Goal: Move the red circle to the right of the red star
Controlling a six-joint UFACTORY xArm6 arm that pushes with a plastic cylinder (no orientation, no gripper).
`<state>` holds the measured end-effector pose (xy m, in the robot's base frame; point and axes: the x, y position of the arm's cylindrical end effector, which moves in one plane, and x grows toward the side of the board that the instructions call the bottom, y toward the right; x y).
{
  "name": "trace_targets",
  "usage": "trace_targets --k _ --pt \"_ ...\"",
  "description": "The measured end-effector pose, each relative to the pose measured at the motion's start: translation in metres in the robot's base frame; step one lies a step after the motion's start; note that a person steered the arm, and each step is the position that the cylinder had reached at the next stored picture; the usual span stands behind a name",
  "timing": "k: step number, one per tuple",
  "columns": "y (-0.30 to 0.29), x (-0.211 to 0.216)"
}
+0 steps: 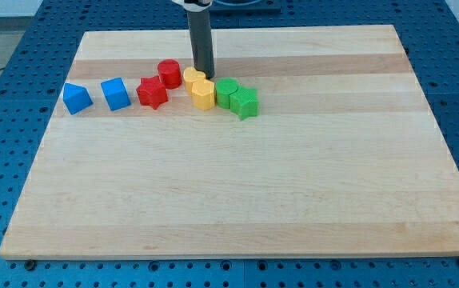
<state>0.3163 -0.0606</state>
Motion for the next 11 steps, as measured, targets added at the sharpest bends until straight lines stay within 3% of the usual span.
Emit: trace_targets --k 1,2,3,6,11 --pt "0.000 -0.016" --pt "-0.017 -0.063" --pt "-0.073 -0.069" --pt "-0.077 -0.023" --pt "-0.068 0.019"
